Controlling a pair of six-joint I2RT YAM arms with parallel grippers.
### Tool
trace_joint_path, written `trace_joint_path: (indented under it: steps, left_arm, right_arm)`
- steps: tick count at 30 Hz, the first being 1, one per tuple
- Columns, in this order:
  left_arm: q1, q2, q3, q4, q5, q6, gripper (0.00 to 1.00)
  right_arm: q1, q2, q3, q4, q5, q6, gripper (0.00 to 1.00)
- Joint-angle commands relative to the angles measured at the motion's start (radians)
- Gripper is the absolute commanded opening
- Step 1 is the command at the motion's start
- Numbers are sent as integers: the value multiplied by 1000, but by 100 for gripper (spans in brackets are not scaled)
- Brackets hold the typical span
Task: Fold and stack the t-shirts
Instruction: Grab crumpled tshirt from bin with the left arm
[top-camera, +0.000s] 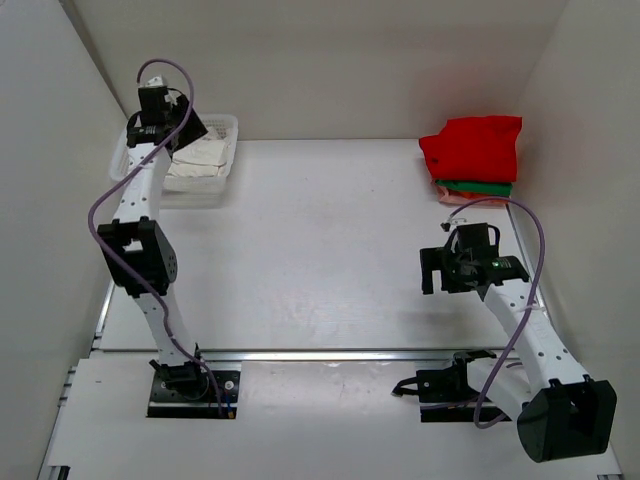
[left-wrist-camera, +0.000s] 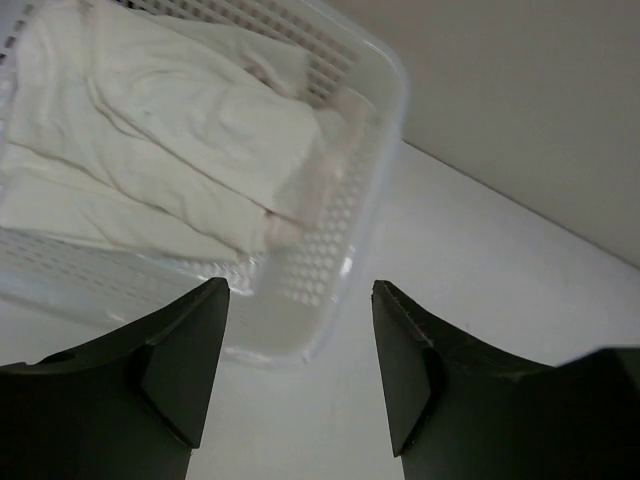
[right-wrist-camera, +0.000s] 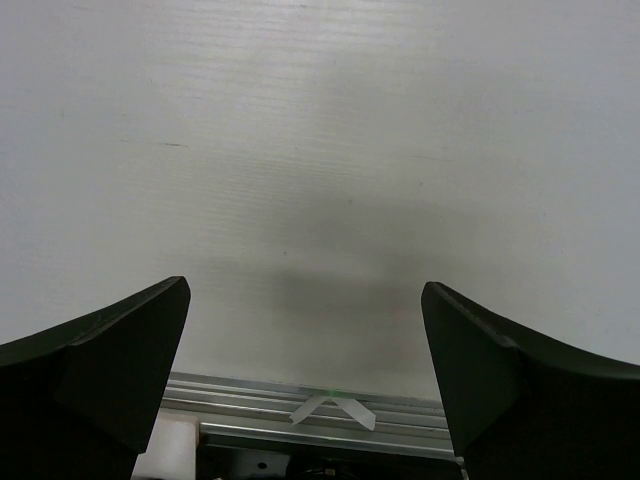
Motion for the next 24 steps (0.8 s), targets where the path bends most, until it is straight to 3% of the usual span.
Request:
trace_joint_path:
  steps: [1, 3, 5, 6, 11, 13, 15, 16, 17, 18, 19, 21, 24]
  left_arm:
    - [25, 118, 81, 77, -122, -40, 70]
    - [25, 180, 125, 111, -171, -31, 72]
    - [30, 263, 215, 139, -187, -22, 85]
    - [31, 327, 245, 133, -209, -23, 86]
    - [28, 641, 678, -53, -279, -23, 91]
    - [30, 708, 696, -76, -280, -34, 91]
    - [37, 687, 513, 5, -262, -51, 90]
    - [37, 687, 497, 6, -262, -55, 89]
    - [48, 690, 489, 12, -241, -61, 85]
    - [44, 710, 498, -4, -219, -72, 61]
    - [54, 734, 531, -19, -213, -83, 27]
    - [57, 768, 584, -31, -164, -91, 0]
    - [51, 785, 665, -25, -144, -97, 0]
  right_arm:
    - [0, -29, -6, 23, -19, -7, 99]
    - [-11, -33, -1, 30, -31, -15, 99]
    - [-14, -35, -1, 29, -33, -17, 99]
    - [-11, -32, 2, 29, -42, -15, 99]
    - [-31, -6, 0, 29, -41, -17, 99]
    - [-38, 8, 3, 27, -47, -15, 99]
    - [-67, -9, 3, 27, -67, -18, 99]
    - [-67, -12, 3, 27, -67, -18, 99]
    - [-72, -16, 8, 23, -70, -15, 100]
    - [-80, -23, 6, 26, -77, -20, 99]
    - [-83, -23, 6, 30, -85, -18, 100]
    - [-89, -20, 3, 27, -87, -21, 99]
    - [-68, -15, 5, 23, -74, -18, 99]
